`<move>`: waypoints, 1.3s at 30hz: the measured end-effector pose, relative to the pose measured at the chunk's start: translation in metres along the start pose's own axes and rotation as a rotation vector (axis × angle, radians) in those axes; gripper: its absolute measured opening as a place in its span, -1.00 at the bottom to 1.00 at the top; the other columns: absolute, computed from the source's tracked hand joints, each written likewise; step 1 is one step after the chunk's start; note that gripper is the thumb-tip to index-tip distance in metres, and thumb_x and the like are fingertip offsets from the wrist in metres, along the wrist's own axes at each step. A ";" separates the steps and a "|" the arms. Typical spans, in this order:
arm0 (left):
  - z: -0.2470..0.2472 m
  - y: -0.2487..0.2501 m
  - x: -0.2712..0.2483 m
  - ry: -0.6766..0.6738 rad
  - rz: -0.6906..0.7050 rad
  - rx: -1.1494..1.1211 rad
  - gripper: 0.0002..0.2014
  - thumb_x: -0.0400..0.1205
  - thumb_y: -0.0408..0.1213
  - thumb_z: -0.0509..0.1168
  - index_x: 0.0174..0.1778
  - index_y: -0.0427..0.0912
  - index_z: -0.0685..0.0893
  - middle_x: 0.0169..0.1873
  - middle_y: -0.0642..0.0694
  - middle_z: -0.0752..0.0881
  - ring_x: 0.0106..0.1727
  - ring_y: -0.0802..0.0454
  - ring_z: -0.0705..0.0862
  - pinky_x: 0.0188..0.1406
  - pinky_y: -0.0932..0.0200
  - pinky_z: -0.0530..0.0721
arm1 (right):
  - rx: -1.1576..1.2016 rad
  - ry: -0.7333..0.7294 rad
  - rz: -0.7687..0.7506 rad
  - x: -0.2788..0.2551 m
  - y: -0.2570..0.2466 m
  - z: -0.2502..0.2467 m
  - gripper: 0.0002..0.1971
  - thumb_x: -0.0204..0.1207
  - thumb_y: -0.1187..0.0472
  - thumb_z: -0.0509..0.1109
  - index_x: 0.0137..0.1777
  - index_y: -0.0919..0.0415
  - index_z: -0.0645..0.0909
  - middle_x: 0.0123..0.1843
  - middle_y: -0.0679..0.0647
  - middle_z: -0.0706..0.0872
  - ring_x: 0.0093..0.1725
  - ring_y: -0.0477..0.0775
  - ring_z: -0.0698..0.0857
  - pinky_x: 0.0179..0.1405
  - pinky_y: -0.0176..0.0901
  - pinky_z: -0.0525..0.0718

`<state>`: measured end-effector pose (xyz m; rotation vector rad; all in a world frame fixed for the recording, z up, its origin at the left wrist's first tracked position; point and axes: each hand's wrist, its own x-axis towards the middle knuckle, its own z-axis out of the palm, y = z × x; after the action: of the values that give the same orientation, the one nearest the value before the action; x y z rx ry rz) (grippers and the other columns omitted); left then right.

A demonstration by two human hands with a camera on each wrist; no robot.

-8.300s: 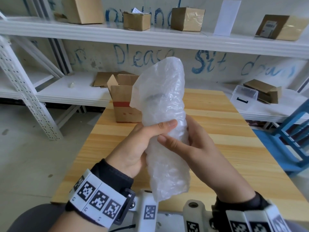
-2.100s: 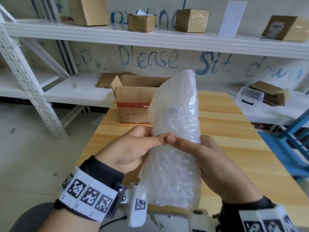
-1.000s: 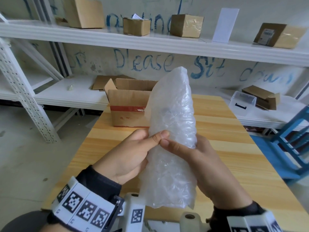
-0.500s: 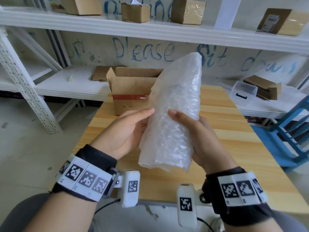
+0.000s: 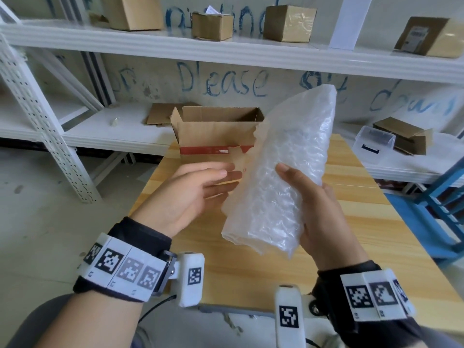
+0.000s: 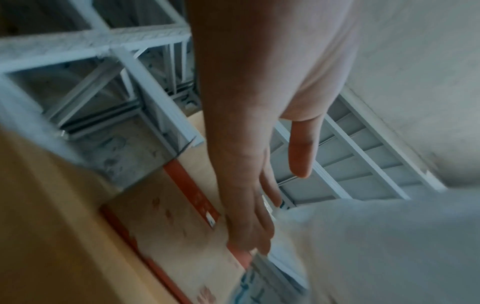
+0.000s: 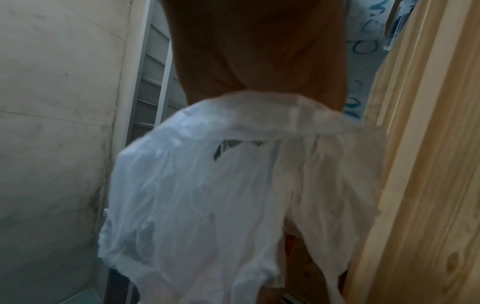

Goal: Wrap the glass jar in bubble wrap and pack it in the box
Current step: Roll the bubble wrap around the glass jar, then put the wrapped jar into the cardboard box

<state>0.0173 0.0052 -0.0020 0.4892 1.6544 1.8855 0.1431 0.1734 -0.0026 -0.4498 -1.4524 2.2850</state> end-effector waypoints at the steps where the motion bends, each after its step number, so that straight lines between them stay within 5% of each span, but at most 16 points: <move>1: -0.002 0.004 0.001 0.017 0.033 0.069 -0.72 0.76 -0.42 0.23 0.34 -0.24 0.74 0.19 -0.16 0.86 0.29 -0.15 0.80 0.45 -0.17 0.63 | -0.006 0.005 -0.016 0.000 -0.001 -0.001 -0.65 0.58 0.24 0.50 0.34 0.32 0.69 0.21 0.33 0.84 0.15 0.37 0.86 0.16 0.30 0.80; 5: -0.011 0.031 0.004 0.110 0.146 0.369 -0.75 0.76 -0.40 0.25 0.18 -0.07 0.81 0.10 0.05 0.89 0.20 0.15 0.82 0.45 -0.01 0.63 | -0.010 0.034 -0.040 0.000 -0.004 -0.007 -0.63 0.56 0.22 0.52 0.34 0.30 0.69 0.20 0.33 0.84 0.13 0.38 0.86 0.14 0.31 0.80; 11: -0.018 0.059 0.022 0.159 0.263 0.704 -0.78 0.68 -0.39 0.35 0.03 0.00 0.83 0.05 0.09 0.85 0.22 0.20 0.74 0.49 0.02 0.57 | 0.001 0.072 -0.045 -0.001 -0.011 -0.016 -0.65 0.54 0.21 0.53 0.30 0.29 0.69 0.16 0.31 0.86 0.10 0.37 0.87 0.13 0.33 0.81; 15: -0.025 0.054 0.043 0.161 0.364 0.899 -0.63 0.65 -0.47 0.33 0.17 0.11 0.79 0.40 0.10 0.69 0.53 0.12 0.55 0.65 -0.11 0.41 | 0.012 0.072 -0.046 -0.001 -0.014 -0.018 -0.66 0.55 0.20 0.52 0.29 0.28 0.71 0.15 0.29 0.87 0.09 0.34 0.88 0.14 0.31 0.81; 19: -0.021 0.040 0.055 0.269 0.400 1.080 -0.45 0.66 -0.53 0.30 0.53 0.04 0.59 0.62 0.02 0.42 0.68 0.04 0.30 0.60 0.18 0.20 | 0.005 0.058 -0.044 -0.001 -0.014 -0.019 -0.67 0.56 0.21 0.51 0.29 0.29 0.72 0.16 0.31 0.86 0.10 0.35 0.87 0.14 0.30 0.81; 22: -0.021 0.033 0.062 0.331 0.360 1.139 -0.29 0.65 -0.47 0.37 0.69 0.05 0.34 0.70 -0.06 0.29 0.77 -0.09 0.09 0.72 -0.14 0.20 | 0.010 0.051 -0.043 -0.002 -0.014 -0.018 -0.69 0.55 0.21 0.52 0.26 0.28 0.73 0.15 0.29 0.87 0.09 0.34 0.88 0.09 0.25 0.83; 25: -0.024 0.034 0.069 0.376 0.251 1.220 -0.35 0.65 -0.34 0.42 0.64 0.01 0.35 0.59 -0.16 0.43 0.62 -0.29 0.37 0.58 -0.31 0.42 | 0.024 0.044 -0.043 -0.003 -0.015 -0.019 -0.69 0.55 0.20 0.51 0.26 0.28 0.73 0.14 0.29 0.87 0.09 0.33 0.88 0.05 0.19 0.82; 29: -0.025 0.041 0.066 0.360 0.267 1.319 -0.86 0.70 -0.27 0.37 0.10 0.08 0.71 0.11 -0.09 0.72 0.27 -0.22 0.60 0.49 -0.38 0.42 | 0.049 0.014 -0.018 -0.003 -0.021 -0.023 -0.65 0.58 0.15 0.48 0.33 0.25 0.71 0.21 0.27 0.86 0.17 0.32 0.86 0.16 0.23 0.79; 32: -0.026 0.044 0.058 0.289 0.241 1.237 -0.83 0.68 -0.23 0.41 -0.11 0.21 0.72 -0.05 -0.01 0.78 0.19 -0.20 0.63 0.45 -0.35 0.46 | 0.044 -0.021 -0.011 -0.005 -0.025 -0.025 -0.64 0.61 0.12 0.44 0.37 0.21 0.70 0.26 0.26 0.84 0.23 0.32 0.84 0.28 0.30 0.73; 39: -0.025 0.045 0.038 0.188 0.299 1.200 -0.79 0.67 -0.27 0.44 -0.10 0.21 0.73 -0.09 0.08 0.74 0.10 -0.07 0.67 0.23 -0.09 0.62 | 0.044 -0.063 -0.049 -0.013 -0.035 -0.025 -0.63 0.59 0.09 0.40 0.37 0.14 0.71 0.28 0.26 0.83 0.26 0.32 0.82 0.29 0.30 0.69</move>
<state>-0.0357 0.0074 0.0343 1.0688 2.8644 0.8949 0.1716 0.1994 0.0197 -0.3290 -1.4237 2.3068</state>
